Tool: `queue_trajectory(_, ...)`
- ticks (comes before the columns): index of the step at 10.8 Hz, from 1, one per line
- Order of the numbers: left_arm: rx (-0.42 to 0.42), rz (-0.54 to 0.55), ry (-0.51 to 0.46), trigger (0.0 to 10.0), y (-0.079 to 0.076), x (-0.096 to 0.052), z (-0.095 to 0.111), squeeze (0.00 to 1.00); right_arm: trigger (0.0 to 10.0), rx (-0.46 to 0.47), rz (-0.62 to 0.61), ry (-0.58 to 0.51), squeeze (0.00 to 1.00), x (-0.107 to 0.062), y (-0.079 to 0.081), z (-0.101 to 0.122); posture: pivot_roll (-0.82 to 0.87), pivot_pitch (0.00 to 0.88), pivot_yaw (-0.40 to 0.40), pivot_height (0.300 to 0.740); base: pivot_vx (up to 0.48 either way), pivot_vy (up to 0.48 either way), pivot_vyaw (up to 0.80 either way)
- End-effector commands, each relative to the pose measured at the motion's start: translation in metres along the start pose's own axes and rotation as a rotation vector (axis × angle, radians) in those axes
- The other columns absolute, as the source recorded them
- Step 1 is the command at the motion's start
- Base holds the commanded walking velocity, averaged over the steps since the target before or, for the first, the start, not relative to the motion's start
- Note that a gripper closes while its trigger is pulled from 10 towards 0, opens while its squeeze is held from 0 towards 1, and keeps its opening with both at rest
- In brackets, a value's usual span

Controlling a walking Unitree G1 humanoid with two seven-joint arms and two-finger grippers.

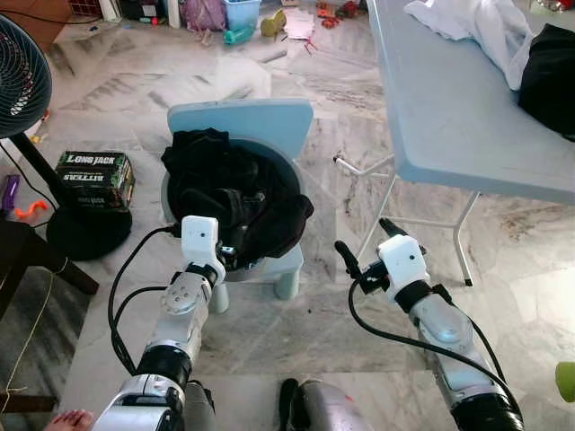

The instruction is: Hang hanger

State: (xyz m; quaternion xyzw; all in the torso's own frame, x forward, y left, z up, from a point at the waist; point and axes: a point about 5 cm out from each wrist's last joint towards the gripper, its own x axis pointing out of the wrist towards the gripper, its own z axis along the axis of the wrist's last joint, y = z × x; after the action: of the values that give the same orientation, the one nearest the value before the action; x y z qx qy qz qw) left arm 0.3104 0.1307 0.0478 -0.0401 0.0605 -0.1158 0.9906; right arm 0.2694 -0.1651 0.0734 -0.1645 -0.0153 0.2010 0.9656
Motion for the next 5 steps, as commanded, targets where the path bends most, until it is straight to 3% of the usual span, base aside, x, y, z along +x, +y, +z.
queue_trajectory(1, -0.007, -0.023, 0.003, 0.0, -0.0041, 0.0009, -0.0013, 0.00, 10.0, -0.012, -0.008, -0.001, 0.00, -0.0011, -0.0022, 0.0004, -0.02, 0.174, -0.125, 0.740, 0.000, 0.000, 0.00)
queue_trajectory(5, -0.005, -0.027, 0.001, 0.0, -0.0036, 0.0022, -0.0008, 0.00, 10.0, -0.011, -0.008, -0.005, 0.00, 0.0020, -0.0007, 0.0008, -0.01, 0.166, -0.121, 0.740, 0.000, 0.000, 0.00)
